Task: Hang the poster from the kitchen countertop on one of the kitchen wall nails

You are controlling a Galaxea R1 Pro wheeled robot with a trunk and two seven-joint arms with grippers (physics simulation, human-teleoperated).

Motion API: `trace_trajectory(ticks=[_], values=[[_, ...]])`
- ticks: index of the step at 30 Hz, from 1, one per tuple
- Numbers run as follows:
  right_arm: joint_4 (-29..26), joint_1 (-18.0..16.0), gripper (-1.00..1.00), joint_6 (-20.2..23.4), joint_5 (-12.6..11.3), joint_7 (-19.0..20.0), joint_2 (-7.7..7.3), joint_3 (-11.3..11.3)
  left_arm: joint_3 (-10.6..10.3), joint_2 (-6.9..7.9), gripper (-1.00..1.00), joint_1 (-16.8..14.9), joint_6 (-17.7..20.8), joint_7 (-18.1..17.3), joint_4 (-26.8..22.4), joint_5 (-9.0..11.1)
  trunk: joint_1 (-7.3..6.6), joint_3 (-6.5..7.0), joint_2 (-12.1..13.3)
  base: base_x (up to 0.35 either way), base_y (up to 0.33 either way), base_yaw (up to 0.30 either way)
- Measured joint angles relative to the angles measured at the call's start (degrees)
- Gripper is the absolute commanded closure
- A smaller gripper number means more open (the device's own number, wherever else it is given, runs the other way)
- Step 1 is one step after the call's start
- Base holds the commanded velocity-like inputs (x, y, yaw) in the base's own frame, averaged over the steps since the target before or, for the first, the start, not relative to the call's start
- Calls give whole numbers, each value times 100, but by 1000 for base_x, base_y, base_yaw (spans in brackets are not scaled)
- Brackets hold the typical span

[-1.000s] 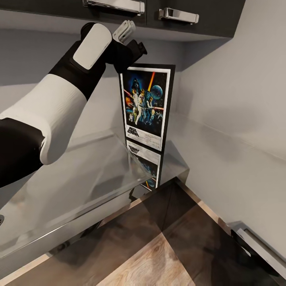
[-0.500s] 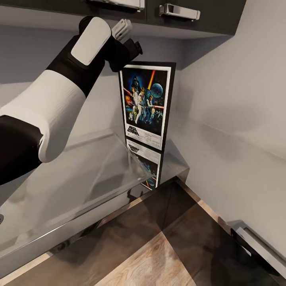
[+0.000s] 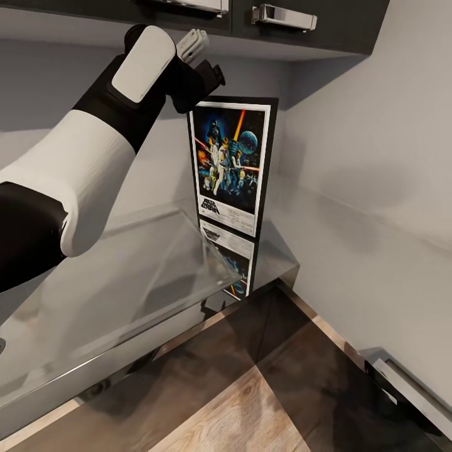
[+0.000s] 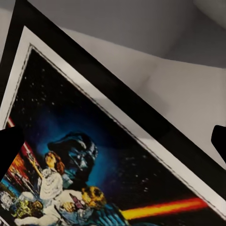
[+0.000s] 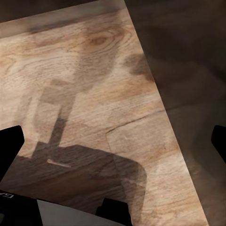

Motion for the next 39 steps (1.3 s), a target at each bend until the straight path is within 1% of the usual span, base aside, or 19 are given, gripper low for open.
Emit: trace_trajectory(ticks=[10, 14, 23, 26, 27, 31, 34, 35, 39], values=[[0, 0, -100, -2, 0, 0, 0, 0, 0, 0, -100, 1, 0, 0, -2, 2, 0, 0, 0, 0, 0, 0], [14, 0, -100, -31, 0, -13, -1, 13, 129, 0, -100, -104, 129, 129, 126, 128, 0, 0, 0, 0, 0, 0], [14, 0, -100, -31, 0, -13, -1, 13, 418, 0, -100, -104, 422, 419, 416, 414, 0, 0, 0, 0, 0, 0], [12, 0, -100, -30, 0, -8, -2, 14, 513, 0, -100, -72, 395, 517, 448, 511, 0, 0, 0, 0, 0, 0], [12, 0, -100, -30, 0, -6, -4, 13, 480, 0, -100, -39, 363, 549, 416, 545, 0, 0, 0, 0, 0, 0], [10, 0, -100, -33, 0, 0, -7, 14, 351, 0, -100, 79, 235, 421, 288, 676, 0, 0, 0, 0, 0, 0], [10, 0, -100, -32, 0, 1, -6, 14, 255, 0, -100, 99, 138, 324, 191, 775, 0, 0, 0, 0, 0, 0], [10, 0, -100, -33, 0, 2, -7, 14, -21, 0, -100, 101, -6, 47, -8, 1111, 0, 0, -1, 0, 0, 0], [9, 0, -100, -32, 0, 2, -7, 14, -57, 0, -100, 111, -17, 5, -70, 1117, 0, 0, 0, 0, 0, 0]])
